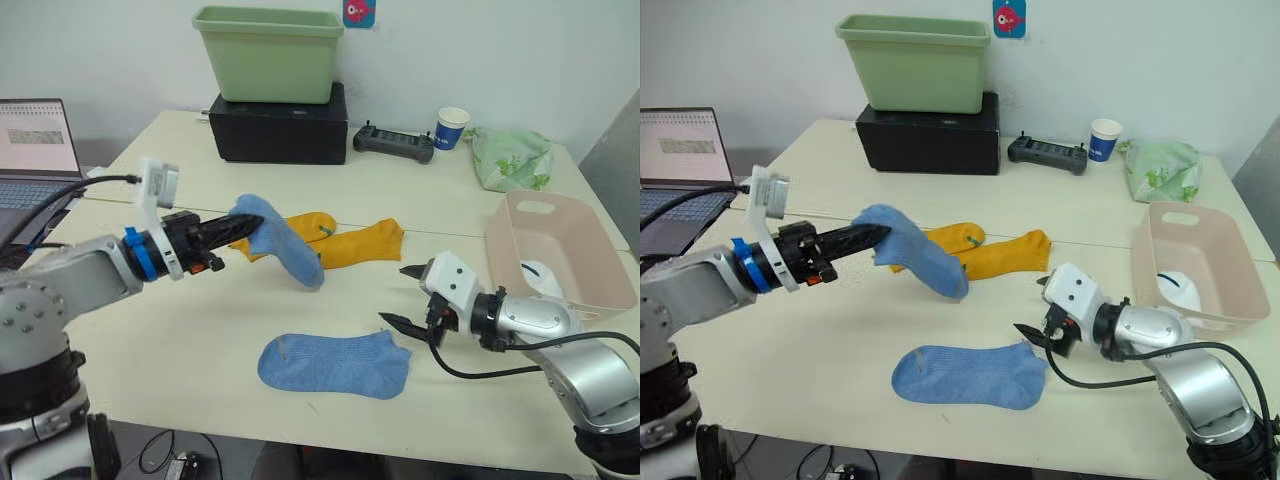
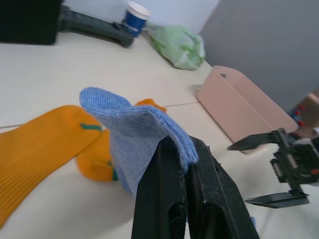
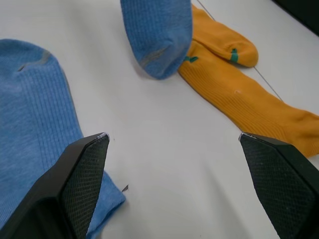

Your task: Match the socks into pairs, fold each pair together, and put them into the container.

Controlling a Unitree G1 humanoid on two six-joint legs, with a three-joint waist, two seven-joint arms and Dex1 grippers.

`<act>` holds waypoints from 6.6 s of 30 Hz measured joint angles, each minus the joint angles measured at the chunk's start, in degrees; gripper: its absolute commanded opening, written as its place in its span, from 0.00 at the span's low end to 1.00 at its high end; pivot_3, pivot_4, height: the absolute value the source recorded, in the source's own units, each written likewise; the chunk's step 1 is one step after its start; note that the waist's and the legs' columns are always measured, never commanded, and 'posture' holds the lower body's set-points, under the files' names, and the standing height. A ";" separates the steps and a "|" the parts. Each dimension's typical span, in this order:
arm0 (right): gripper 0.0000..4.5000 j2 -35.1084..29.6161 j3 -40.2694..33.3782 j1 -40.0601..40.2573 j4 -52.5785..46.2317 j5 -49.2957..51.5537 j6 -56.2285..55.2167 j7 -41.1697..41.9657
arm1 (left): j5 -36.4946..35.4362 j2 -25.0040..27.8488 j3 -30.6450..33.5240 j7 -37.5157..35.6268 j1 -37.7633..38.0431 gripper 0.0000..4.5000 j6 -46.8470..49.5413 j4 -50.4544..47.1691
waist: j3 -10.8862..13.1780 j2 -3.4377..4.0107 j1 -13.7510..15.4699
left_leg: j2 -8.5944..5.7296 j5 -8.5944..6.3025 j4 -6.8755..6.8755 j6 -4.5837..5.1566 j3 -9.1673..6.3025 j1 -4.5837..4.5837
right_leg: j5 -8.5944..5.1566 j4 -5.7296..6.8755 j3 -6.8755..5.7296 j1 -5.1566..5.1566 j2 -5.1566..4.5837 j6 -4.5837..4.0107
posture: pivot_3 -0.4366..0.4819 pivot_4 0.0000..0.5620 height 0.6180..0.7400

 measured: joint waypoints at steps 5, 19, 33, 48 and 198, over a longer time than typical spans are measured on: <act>1.00 -3.30 -2.67 2.52 -1.24 1.40 0.03 0.63 | -0.03 -4.51 -7.47 2.33 -4.97 0.01 0.81 1.40 | 0.01 0.02 0.01 | 0.01 0.02 0.00 -0.03 0.04 0.00 | 0.00 0.03 0.00 0.01 0.04 0.00 | 0.48 0.27 0.64; 1.00 -9.32 -8.14 10.28 -3.84 2.20 1.72 -0.88 | 30.61 -25.34 -42.87 -6.88 -7.80 0.01 -18.22 19.33 | 0.00 0.06 -0.03 | -0.05 0.22 0.03 -0.34 0.12 -0.20 | 0.01 0.02 -0.02 -0.10 0.14 -0.02 | 0.48 0.27 0.64; 1.00 -11.37 -8.62 11.56 -4.47 1.73 2.27 -1.47 | 36.07 -33.33 -39.67 -7.68 -10.02 0.70 -18.42 18.71 | 0.00 0.06 0.07 | -0.08 0.22 0.04 -0.35 0.15 -0.22 | 0.01 -0.02 -0.01 -0.07 0.09 -0.01 | 0.48 0.27 0.64; 1.00 -12.90 -10.54 12.26 -2.47 -0.08 0.09 -1.30 | 61.38 0.43 -44.05 -41.76 -6.16 1.00 -71.79 26.96 | 0.13 0.34 1.31 | -0.08 0.17 0.00 -0.28 0.31 -0.20 | -0.04 -0.11 -0.02 -0.07 0.02 -0.11 | 0.48 0.27 0.64; 0.02 18.28 -4.48 -2.54 7.80 6.66 10.43 -18.61 | 36.22 -11.91 -15.00 -21.59 7.47 0.00 -15.11 10.71 | 0.04 0.36 -0.16 | 0.08 0.42 0.10 -0.54 0.00 -0.77 | -0.06 0.70 -0.27 -0.83 0.11 -0.18 | 0.48 0.27 0.64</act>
